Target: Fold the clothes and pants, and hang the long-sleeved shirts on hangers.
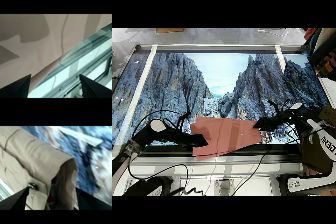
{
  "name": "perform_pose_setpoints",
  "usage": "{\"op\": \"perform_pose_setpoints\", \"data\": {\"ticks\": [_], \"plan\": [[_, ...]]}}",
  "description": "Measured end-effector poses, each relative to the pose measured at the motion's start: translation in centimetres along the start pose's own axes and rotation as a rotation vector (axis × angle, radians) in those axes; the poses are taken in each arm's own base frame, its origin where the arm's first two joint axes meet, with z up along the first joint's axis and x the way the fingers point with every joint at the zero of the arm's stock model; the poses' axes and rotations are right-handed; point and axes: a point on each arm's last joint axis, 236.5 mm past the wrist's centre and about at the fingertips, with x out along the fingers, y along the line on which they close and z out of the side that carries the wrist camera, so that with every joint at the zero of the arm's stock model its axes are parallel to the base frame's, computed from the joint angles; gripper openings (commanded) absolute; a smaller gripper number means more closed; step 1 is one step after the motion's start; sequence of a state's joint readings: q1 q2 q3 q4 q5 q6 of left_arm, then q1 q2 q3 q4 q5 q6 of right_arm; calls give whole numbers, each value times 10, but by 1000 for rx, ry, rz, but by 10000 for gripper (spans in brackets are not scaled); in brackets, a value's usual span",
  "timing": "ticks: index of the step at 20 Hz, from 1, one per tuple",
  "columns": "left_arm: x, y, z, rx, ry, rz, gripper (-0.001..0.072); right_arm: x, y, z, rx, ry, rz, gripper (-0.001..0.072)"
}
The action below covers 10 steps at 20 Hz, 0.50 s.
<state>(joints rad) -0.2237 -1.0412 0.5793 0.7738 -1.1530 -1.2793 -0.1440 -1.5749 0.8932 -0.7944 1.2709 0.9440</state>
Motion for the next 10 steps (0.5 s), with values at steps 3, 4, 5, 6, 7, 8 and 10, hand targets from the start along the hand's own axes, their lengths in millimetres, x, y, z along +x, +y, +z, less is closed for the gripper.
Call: {"op": "perform_pose_setpoints", "data": {"ticks": [3,4,5,6,7,8,10], "plan": [[0,1,2,0,-9,3,697,20,20,0,-69,18,5,661],[0,1,3,0,-11,3,697,29,28,-1,-97,31,5,648],[0,1,3,0,-12,4,697,37,35,-3,-125,44,2,561],[0,1,4,0,-18,6,697,46,42,-5,-155,54,-8,500],[0,2,6,0,-27,9,696,55,49,-8,-187,73,-14,400],[0,3,7,1,-31,11,696,63,55,-11,-220,90,-22,208],[0,4,11,2,-48,18,696,74,71,-13,-285,110,-29,19]]}}
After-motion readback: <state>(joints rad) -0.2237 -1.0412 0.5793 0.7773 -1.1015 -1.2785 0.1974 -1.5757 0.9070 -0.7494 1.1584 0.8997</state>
